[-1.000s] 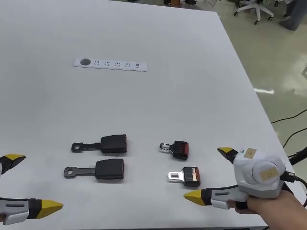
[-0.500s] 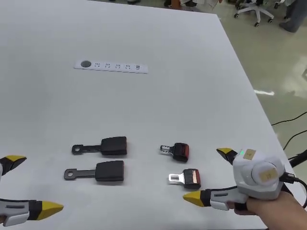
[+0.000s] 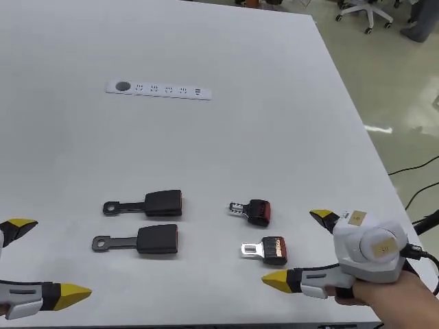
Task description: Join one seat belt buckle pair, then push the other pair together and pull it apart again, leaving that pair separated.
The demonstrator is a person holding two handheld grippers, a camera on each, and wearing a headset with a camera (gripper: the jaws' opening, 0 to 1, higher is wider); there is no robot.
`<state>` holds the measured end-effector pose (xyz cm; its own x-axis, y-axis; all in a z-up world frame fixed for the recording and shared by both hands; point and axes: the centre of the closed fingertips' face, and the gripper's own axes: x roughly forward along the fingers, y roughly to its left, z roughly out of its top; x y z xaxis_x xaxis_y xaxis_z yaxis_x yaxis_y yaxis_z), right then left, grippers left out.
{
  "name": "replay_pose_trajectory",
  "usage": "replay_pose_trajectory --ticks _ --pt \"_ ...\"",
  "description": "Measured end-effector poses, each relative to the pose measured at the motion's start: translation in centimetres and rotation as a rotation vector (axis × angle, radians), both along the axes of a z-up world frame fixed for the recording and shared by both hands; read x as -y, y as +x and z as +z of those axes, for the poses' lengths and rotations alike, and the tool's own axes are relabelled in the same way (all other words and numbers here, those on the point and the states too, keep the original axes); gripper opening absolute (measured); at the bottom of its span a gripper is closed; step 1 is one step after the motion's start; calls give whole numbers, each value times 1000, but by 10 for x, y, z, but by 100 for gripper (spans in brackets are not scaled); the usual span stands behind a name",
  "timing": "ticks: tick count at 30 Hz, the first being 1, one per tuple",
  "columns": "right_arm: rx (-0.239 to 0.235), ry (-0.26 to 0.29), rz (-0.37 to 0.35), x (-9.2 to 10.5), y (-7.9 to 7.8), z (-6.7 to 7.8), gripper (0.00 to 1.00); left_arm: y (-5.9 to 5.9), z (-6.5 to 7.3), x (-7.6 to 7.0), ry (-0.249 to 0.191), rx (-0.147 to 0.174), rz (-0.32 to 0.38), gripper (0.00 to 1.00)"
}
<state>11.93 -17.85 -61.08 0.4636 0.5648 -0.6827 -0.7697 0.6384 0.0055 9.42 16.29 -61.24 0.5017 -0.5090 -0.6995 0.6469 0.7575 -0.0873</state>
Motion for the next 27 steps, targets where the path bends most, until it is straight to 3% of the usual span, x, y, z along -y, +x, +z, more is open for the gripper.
replay_pose_trajectory --ticks 10,16,18,24,27 --pt "3 19 -1 -3 -2 2 94 -1 1 2 1 15 -19 97" --pt "14 -2 14 -2 -3 2 90 1 -1 0 17 4 -6 96" --pt "23 -13 13 -1 -2 3 90 0 0 2 4 -7 -11 90" --pt "28 -39 28 0 -2 4 87 1 1 4 10 10 -23 92" --pt "27 -42 34 -1 -2 4 85 1 0 5 13 -1 -26 92"
